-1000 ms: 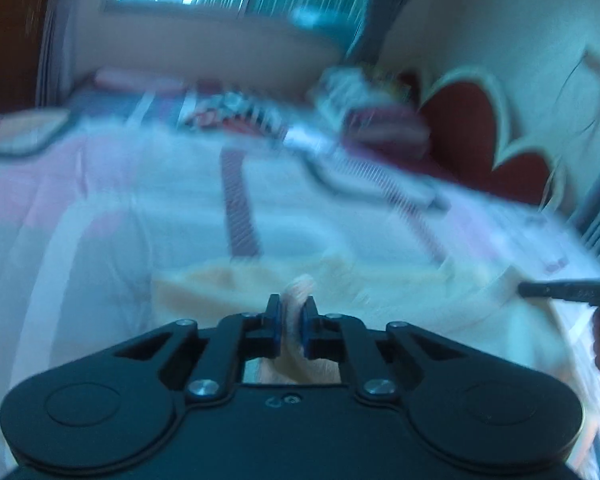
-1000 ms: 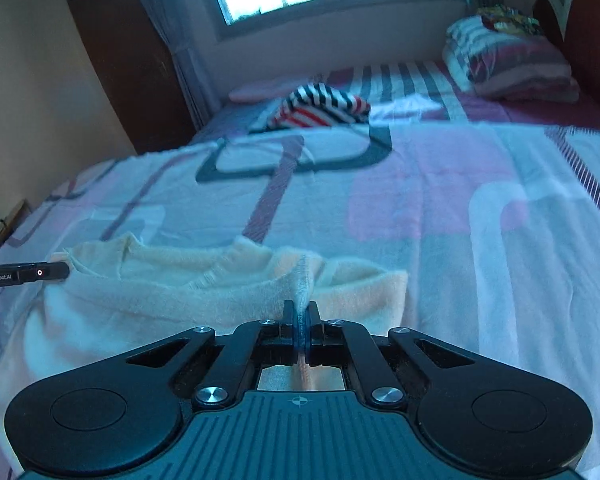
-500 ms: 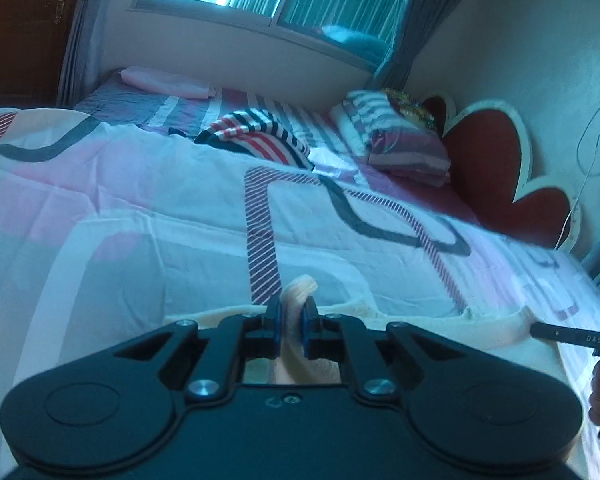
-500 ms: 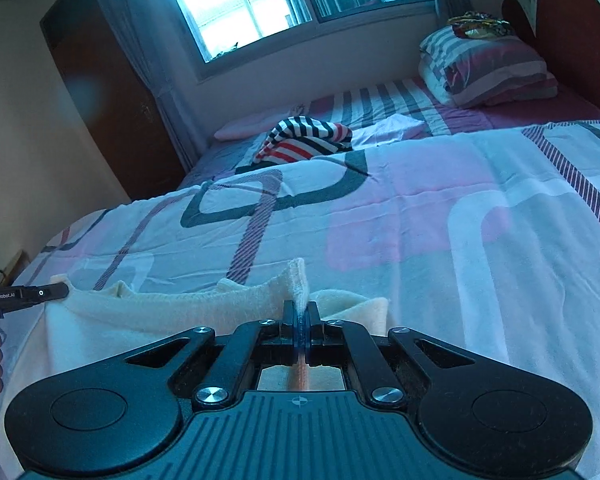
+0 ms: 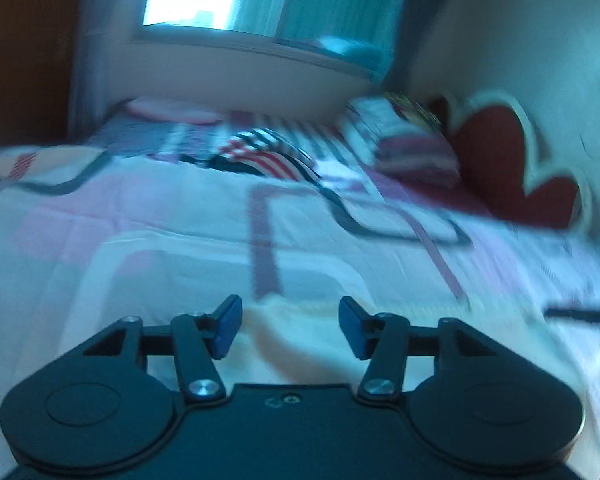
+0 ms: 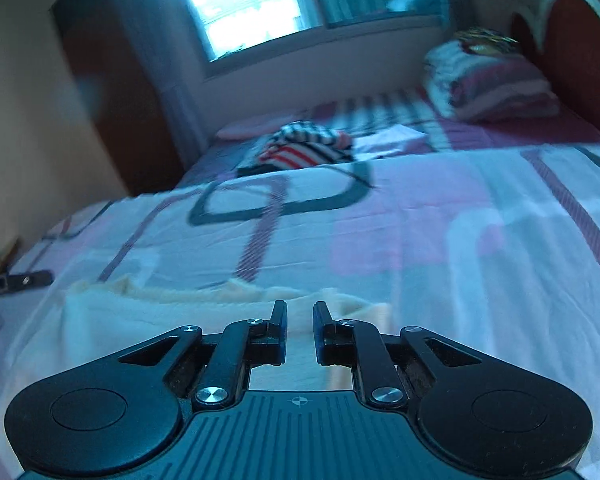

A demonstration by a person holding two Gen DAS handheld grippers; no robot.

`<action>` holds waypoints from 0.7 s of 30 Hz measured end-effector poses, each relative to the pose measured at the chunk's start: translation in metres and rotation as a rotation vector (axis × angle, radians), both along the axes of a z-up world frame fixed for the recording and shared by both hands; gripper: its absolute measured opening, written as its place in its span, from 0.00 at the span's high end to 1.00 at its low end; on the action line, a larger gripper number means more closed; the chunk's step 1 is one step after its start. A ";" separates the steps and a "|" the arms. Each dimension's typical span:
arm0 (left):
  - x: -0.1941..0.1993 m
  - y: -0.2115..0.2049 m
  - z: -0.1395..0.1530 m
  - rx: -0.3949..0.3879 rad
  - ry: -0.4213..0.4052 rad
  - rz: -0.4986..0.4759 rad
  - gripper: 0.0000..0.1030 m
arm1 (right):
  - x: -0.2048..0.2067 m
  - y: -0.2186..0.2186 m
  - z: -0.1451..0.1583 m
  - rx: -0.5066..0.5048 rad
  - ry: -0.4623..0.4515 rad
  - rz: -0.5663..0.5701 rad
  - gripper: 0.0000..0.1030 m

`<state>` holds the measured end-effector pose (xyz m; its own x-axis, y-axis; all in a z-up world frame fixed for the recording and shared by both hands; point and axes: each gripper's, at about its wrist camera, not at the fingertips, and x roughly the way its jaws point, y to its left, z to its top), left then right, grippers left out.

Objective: Fold small clothes

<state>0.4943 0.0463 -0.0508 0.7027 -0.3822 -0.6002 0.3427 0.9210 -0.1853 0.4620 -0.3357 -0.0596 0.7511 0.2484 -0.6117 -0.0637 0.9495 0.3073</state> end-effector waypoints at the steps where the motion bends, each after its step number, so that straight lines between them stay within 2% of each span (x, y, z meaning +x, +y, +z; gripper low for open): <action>1: -0.001 -0.009 -0.004 0.027 0.005 -0.035 0.61 | 0.003 0.009 -0.002 -0.001 0.011 0.039 0.87; 3: 0.004 -0.021 -0.015 0.074 0.048 -0.072 0.59 | 0.012 0.024 -0.011 -0.019 0.045 0.075 0.87; 5: 0.011 -0.019 -0.026 0.095 0.091 -0.059 0.58 | 0.022 0.027 -0.025 -0.103 0.105 -0.006 0.88; 7: 0.007 -0.001 -0.021 0.044 0.061 0.014 0.57 | 0.022 0.012 -0.030 -0.072 0.103 -0.090 0.89; 9: -0.001 0.015 -0.015 0.011 0.003 0.088 0.53 | 0.019 0.007 -0.026 -0.067 0.098 -0.096 0.89; 11: 0.000 0.022 -0.017 -0.018 0.038 0.091 0.56 | 0.013 0.006 -0.021 -0.062 0.069 -0.084 0.89; 14: 0.017 0.011 -0.028 0.082 0.132 0.054 0.55 | 0.014 0.006 -0.025 -0.046 0.075 -0.074 0.89; 15: 0.020 0.006 -0.026 0.133 0.109 0.061 0.55 | 0.017 0.007 -0.029 -0.068 0.090 -0.084 0.89; 17: 0.021 0.004 -0.021 0.175 0.099 0.120 0.58 | 0.017 0.006 -0.030 -0.079 0.087 -0.115 0.89; 18: 0.017 0.005 -0.015 0.173 0.074 0.151 0.60 | 0.017 0.007 -0.027 -0.095 0.087 -0.129 0.89; 19: 0.012 0.004 -0.007 0.149 0.025 0.149 0.58 | 0.015 0.009 -0.023 -0.111 0.078 -0.134 0.89; 21: 0.002 -0.007 0.003 0.089 -0.031 0.075 0.53 | 0.010 0.014 -0.013 -0.083 0.034 -0.094 0.89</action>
